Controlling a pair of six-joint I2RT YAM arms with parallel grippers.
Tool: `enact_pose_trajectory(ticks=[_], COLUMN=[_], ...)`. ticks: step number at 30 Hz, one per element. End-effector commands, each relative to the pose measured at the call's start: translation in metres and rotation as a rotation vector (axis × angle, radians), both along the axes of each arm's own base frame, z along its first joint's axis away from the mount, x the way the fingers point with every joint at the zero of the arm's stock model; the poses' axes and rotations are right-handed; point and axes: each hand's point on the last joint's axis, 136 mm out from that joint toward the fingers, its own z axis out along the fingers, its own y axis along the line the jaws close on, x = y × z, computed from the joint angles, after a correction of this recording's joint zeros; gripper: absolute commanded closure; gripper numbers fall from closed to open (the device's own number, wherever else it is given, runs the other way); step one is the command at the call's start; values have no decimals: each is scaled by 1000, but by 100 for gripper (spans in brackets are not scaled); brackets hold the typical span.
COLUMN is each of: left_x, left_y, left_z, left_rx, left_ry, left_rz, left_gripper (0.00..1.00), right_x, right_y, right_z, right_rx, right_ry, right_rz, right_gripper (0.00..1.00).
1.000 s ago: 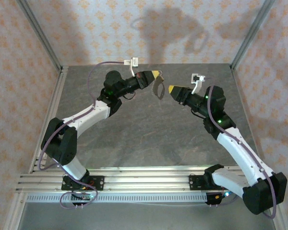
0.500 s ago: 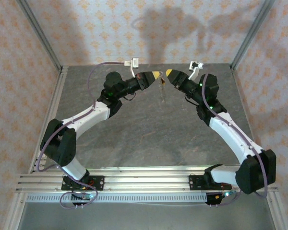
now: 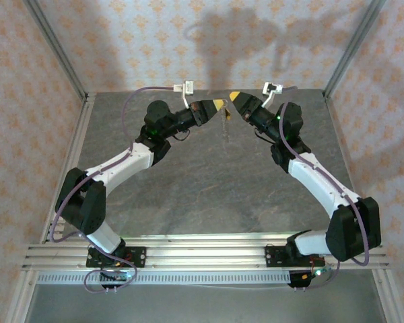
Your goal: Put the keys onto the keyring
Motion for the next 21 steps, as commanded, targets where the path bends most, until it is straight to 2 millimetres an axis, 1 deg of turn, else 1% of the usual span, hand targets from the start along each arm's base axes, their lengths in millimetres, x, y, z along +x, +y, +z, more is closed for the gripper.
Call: enact_pose_trajectory(ticks=[1, 7, 12, 18, 21], left_x=[-14, -13, -13, -13, -12], left_y=[5, 5, 5, 3, 4], left_z=[39, 40, 41, 39, 39], left_rx=[-68, -68, -69, -68, -68], left_ry=[-99, -101, -102, -98, -98], left_rz=[-3, -2, -1, -3, 0], left_gripper=[100, 100, 100, 100, 100], right_x=[-5, -6, -8, -9, -11], right_y=[5, 17, 21, 24, 28], right_z=[22, 16, 14, 13, 13], right_rx=[39, 33, 31, 28, 26], right_ry=[-65, -55, -54, -51, -51], right_rz=[40, 76, 86, 100, 115], right_gripper=[72, 73, 74, 81, 80])
